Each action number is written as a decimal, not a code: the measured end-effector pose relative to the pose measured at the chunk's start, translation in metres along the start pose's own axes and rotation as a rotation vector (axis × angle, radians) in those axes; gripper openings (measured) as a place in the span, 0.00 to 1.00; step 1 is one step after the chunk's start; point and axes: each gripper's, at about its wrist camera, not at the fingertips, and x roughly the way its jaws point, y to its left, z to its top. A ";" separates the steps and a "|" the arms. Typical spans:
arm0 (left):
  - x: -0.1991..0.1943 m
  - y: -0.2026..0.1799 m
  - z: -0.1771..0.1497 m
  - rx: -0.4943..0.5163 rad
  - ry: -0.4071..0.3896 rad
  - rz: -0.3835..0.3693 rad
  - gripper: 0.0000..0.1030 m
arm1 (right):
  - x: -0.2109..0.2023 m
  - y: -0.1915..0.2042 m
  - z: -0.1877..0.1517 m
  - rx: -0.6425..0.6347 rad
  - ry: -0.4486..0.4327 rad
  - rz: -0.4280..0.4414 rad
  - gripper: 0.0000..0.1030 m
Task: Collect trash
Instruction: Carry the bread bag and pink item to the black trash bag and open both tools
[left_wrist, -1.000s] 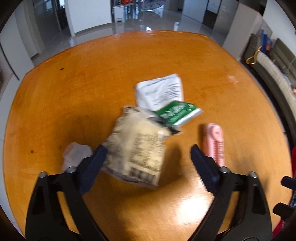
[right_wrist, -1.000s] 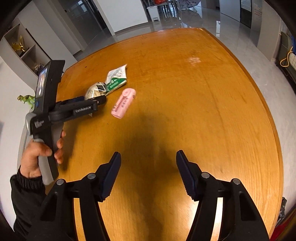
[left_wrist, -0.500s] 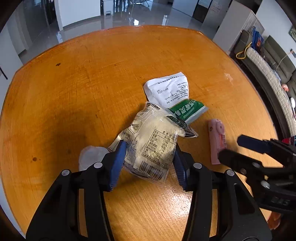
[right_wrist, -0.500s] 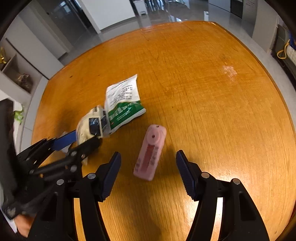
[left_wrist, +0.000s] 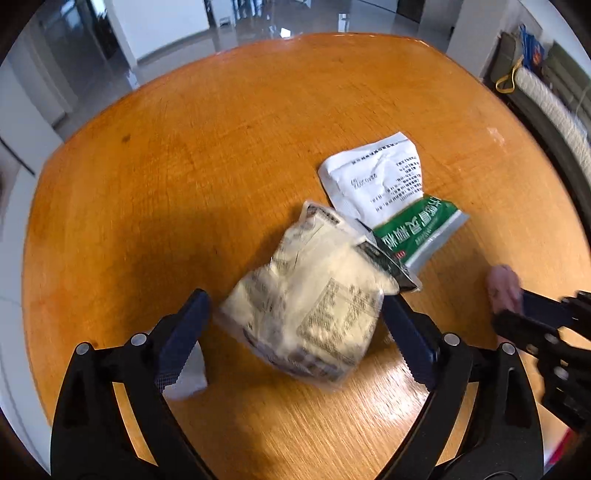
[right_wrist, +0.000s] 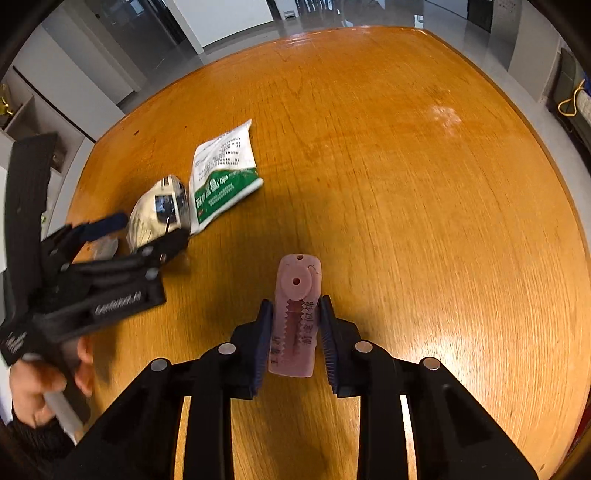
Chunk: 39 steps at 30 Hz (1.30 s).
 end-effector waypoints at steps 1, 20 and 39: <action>-0.001 -0.003 0.002 0.027 -0.025 0.021 0.83 | -0.002 -0.003 -0.003 -0.001 0.004 0.009 0.27; -0.058 -0.088 -0.081 0.023 -0.042 -0.140 0.47 | -0.090 -0.092 -0.103 0.083 -0.093 0.066 0.27; -0.116 -0.432 -0.156 0.581 -0.056 -0.514 0.47 | -0.213 -0.340 -0.319 0.585 -0.281 -0.127 0.27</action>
